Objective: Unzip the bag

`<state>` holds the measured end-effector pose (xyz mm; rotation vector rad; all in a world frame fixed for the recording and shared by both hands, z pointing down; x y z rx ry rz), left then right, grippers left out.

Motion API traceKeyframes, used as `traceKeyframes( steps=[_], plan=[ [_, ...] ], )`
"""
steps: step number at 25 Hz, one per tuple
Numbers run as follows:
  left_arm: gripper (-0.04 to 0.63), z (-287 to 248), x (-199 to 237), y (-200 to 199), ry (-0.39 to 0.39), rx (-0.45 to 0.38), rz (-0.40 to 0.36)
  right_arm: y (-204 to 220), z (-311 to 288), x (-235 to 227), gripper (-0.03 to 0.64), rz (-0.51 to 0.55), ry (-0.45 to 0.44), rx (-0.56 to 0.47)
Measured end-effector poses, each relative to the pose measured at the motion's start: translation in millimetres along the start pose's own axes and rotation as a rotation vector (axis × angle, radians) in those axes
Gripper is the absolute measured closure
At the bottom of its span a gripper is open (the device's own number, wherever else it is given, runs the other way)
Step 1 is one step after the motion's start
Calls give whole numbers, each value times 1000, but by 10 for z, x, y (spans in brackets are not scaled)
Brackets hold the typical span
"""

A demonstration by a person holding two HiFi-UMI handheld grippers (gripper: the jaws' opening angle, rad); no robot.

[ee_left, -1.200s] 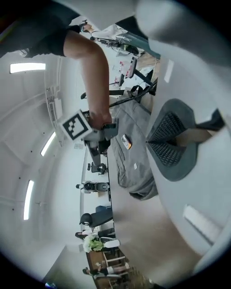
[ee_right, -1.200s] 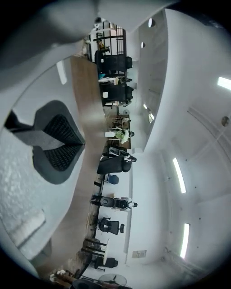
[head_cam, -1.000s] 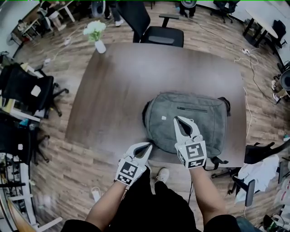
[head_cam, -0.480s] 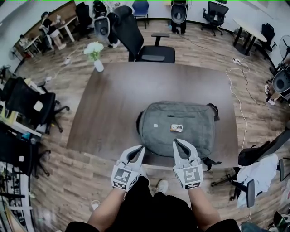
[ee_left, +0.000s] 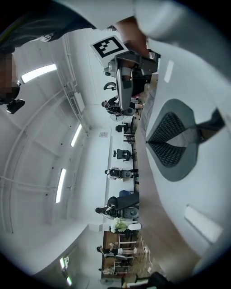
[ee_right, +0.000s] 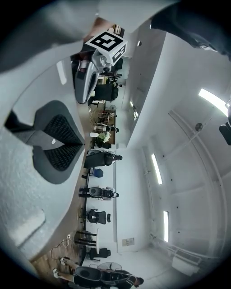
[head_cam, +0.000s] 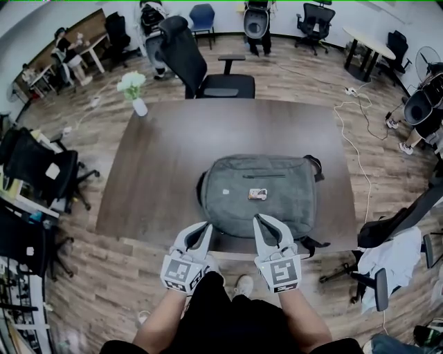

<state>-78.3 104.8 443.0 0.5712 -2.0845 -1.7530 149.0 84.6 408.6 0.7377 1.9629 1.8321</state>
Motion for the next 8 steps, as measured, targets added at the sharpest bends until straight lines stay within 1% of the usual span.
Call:
traceKeyframes(
  steps=[8],
  plan=[
    [575, 32, -14, -37, -23, 12, 9, 27, 15, 6, 615, 16, 13, 3]
  ],
)
Point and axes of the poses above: the fingertips, and each gripper's own axes: z backward along the fingers, x to its left, y out of its underside, the point moved 10 cm from there along z, backward along the fingers
